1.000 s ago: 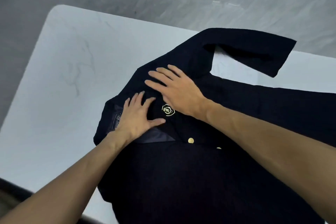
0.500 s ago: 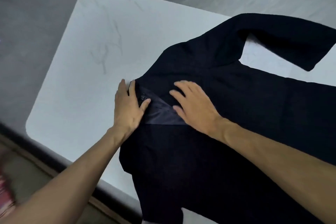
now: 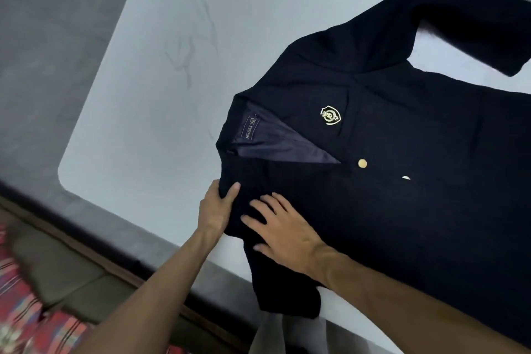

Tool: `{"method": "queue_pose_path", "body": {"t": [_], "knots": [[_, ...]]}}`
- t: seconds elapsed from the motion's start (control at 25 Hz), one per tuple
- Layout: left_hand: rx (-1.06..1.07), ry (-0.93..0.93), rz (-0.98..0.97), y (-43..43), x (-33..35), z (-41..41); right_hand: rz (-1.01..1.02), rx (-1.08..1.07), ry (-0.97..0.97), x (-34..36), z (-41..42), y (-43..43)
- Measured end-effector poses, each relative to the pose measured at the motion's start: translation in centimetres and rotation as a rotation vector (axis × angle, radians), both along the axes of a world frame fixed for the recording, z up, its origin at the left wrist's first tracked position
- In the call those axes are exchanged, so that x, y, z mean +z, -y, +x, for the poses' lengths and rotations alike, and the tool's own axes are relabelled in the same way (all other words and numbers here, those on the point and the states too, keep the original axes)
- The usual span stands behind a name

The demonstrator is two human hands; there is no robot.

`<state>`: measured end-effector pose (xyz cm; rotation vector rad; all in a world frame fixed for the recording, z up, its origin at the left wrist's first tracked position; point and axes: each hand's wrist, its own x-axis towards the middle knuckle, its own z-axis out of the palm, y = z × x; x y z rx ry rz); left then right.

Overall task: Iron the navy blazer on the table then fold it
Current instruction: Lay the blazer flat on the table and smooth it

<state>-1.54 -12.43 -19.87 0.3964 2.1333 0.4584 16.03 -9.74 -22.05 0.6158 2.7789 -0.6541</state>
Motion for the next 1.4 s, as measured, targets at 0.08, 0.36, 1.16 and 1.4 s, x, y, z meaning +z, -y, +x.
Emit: {"method": "queue_pose_path", "body": {"t": [0.08,0.36,1.16,1.4], "knots": [[-0.110,0.097,0.034,1.8,0.5,-1.0,0.018,0.073,0.113,-1.1,-0.1,1.6],[-0.802,-0.667,0.302,2.1,1.5,3.0,0.011,-0.484,-0.146,1.3,3.2,2.5],[-1.603,-0.624,0.056,-8.7,-0.1,28.7,-0.170,-1.945,-0.066,0.0,40.9,-6.4],[-1.622,-0.684,-0.154,-9.6,-1.4,36.1,-0.003,-1.674,-0.045,0.3,43.9,-5.0]]}}
